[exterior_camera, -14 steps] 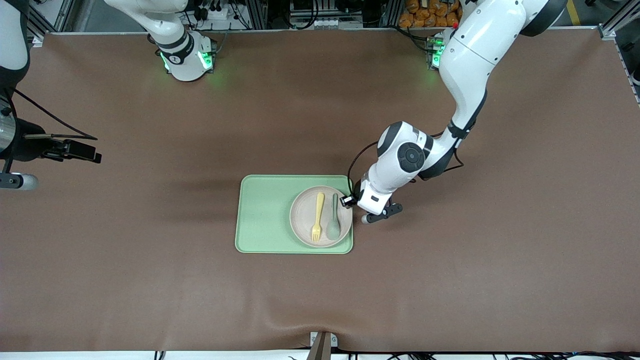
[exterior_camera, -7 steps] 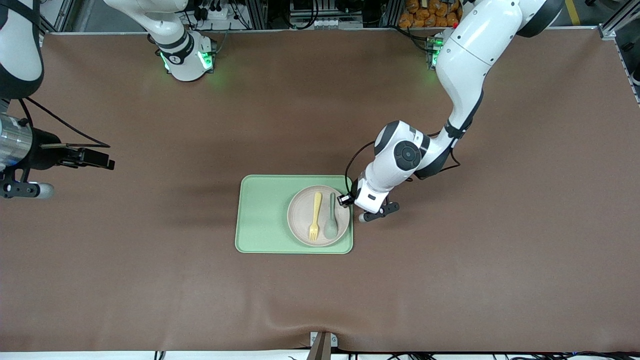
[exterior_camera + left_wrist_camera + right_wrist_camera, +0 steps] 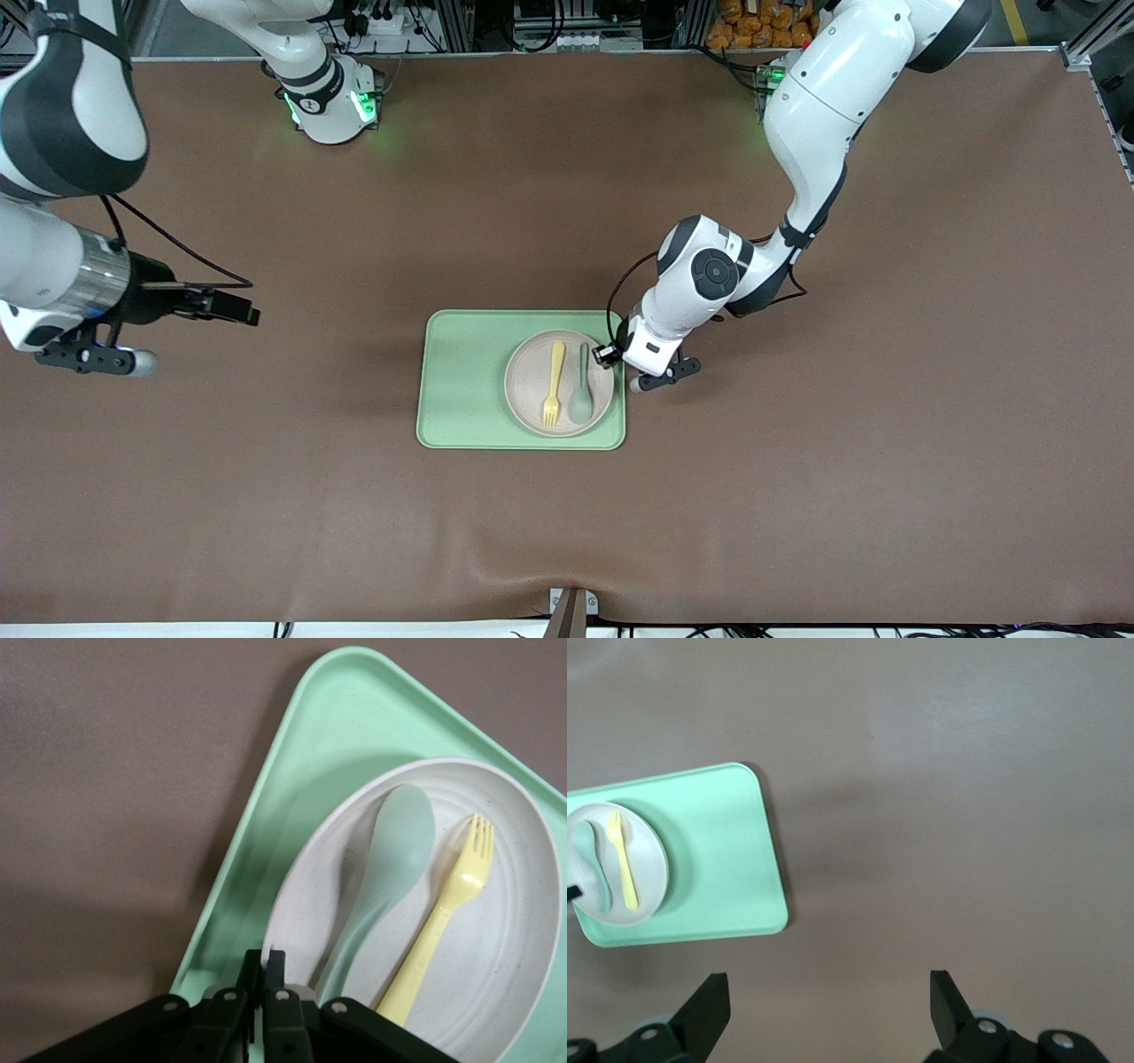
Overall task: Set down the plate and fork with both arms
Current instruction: 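Lower the plate and open the left gripper while the right gripper reaches in, then raise the left gripper away while the right gripper moves over the fork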
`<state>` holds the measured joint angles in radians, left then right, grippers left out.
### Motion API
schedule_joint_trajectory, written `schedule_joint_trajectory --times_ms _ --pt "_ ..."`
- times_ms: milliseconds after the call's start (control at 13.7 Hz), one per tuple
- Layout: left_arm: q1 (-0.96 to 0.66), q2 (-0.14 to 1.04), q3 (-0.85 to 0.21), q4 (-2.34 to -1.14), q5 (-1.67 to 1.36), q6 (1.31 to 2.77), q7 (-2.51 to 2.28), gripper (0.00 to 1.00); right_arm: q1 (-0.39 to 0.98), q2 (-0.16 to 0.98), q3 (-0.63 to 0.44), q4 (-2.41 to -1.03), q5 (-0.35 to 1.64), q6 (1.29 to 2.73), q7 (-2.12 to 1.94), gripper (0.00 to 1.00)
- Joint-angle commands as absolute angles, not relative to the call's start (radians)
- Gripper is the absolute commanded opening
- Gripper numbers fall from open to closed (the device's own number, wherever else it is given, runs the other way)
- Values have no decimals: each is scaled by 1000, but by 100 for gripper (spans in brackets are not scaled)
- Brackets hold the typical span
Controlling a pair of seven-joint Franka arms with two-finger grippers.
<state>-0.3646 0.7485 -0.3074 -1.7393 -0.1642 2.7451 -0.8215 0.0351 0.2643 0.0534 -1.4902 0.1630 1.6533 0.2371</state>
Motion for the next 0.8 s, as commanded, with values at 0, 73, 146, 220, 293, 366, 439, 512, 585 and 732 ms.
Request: schedule_joint_trajectory --times_ms 0,73,146,220,293,366,439,512,585,732 --pt "-359 738 -301 -1735 -138 2757 -851 80 93 297 49 -1479 178 1698 331 100" --pt "-360 735 -301 -1733 -138 2754 -851 100 103 311 51 -1477 178 1707 334 100" --pt "-357 720 -301 -1729 -140 2738 -854 100 116 330 49 -1471 178 1723 336 100" --pt "-357 697 -302 -1703 -147 2676 -871 100 126 347 49 -1463 178 1738 337 100" --pt "-359 692 -301 -1653 -141 2593 -899 100 136 363 51 -1460 178 1762 337 100" --pt "-356 689 -301 -1599 -138 2520 -913 100 156 382 51 -1456 178 1802 357 100" --pt "-347 680 -296 -1559 -135 2461 -911 100 181 406 52 -1448 178 1848 426 100" --pt "-331 661 -288 -1543 -112 2432 -908 100 208 437 57 -1428 178 1885 483 100" --pt "-319 628 -288 -1542 -62 2418 -904 100 241 478 58 -1396 175 1923 527 100" --pt "-287 557 -288 -1540 4 2335 -890 100 284 567 60 -1338 176 1989 595 100"
